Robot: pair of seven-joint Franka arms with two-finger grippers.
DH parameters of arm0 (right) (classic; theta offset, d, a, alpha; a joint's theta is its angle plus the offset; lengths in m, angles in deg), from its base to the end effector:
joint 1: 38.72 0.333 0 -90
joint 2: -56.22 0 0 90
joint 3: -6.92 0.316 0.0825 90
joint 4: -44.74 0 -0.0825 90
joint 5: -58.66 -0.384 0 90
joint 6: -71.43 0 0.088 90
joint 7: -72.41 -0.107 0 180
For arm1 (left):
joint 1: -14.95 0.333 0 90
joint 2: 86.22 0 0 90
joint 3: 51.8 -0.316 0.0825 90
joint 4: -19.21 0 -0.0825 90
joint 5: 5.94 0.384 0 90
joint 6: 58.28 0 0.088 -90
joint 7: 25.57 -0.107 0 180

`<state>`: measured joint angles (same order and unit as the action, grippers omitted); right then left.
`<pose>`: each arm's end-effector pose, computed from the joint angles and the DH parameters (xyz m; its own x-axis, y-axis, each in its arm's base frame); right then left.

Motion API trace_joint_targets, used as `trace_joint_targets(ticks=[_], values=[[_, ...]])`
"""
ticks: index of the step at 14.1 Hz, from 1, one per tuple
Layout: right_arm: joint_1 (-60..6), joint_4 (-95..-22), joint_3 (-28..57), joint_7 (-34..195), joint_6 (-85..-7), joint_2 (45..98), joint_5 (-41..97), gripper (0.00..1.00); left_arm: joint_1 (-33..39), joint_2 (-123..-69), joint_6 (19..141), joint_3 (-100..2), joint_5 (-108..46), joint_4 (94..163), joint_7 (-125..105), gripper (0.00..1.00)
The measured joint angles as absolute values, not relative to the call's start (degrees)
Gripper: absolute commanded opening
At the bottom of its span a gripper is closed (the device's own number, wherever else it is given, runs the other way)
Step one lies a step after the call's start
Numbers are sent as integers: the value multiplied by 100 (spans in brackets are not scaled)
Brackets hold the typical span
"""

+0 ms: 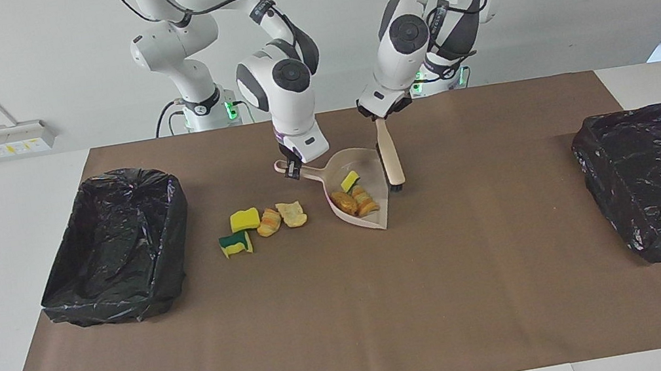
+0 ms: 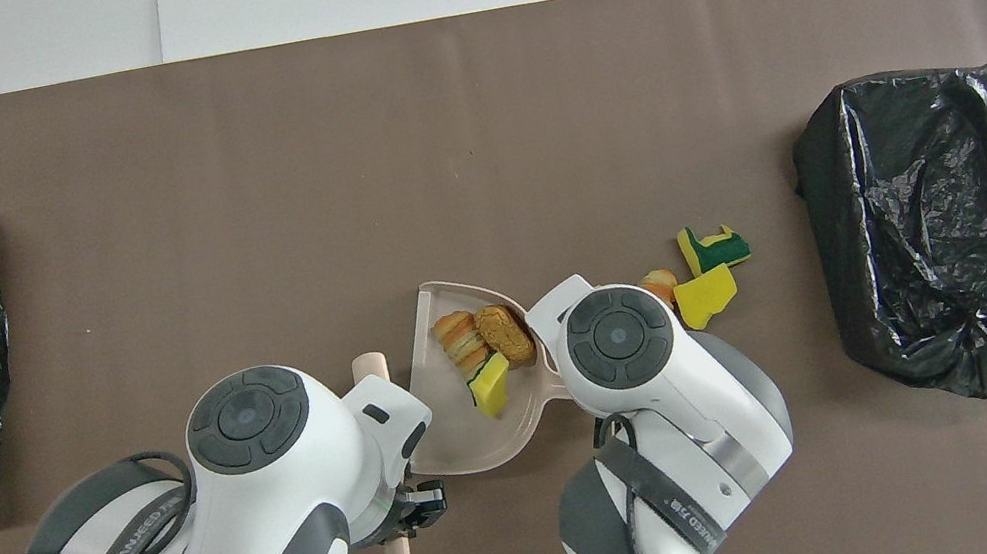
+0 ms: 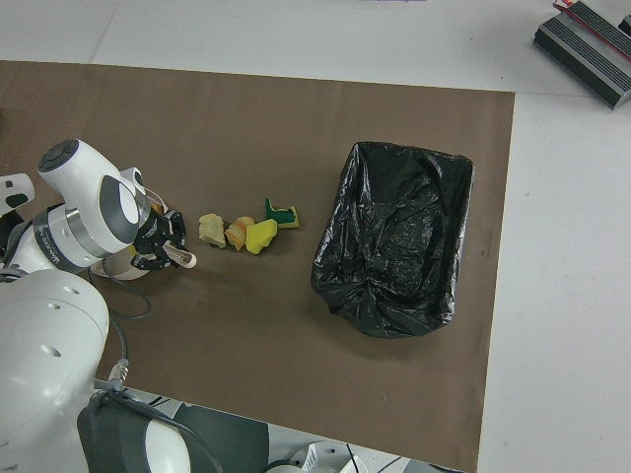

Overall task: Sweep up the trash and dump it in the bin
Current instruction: 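Brush the trash pieces into the dustpan with the left gripper, then carry the dustpan to the nearer black bag and tip it with the right gripper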

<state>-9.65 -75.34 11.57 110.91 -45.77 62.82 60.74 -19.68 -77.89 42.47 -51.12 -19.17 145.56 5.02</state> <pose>0.4544 0.3003 0.3544 0.2780 0.9502 -0.1410 0.9526 -0.2916 -0.0869 0.3693 -0.2866 0.4238 0.9324 -0.0075 -0.3612 -0.0006 -0.9998 0.0192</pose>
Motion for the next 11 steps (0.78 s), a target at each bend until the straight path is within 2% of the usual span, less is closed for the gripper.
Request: trace_joint_targets(ticks=[4,7,11], values=[[-1075,-7446,1140,11103,-4383,6140,6094,0,-1957,-7040,4237,-4988,-1633,15165,954,0],[-1505,-7226,1130,11321,-3965,5811,6096,0,-1963,-6597,4636,-4521,-1628,15746,1333,0],[-2261,-6983,1068,12050,-3541,5273,6095,0,-2214,-6462,5184,-4034,-1629,16158,1808,0]])
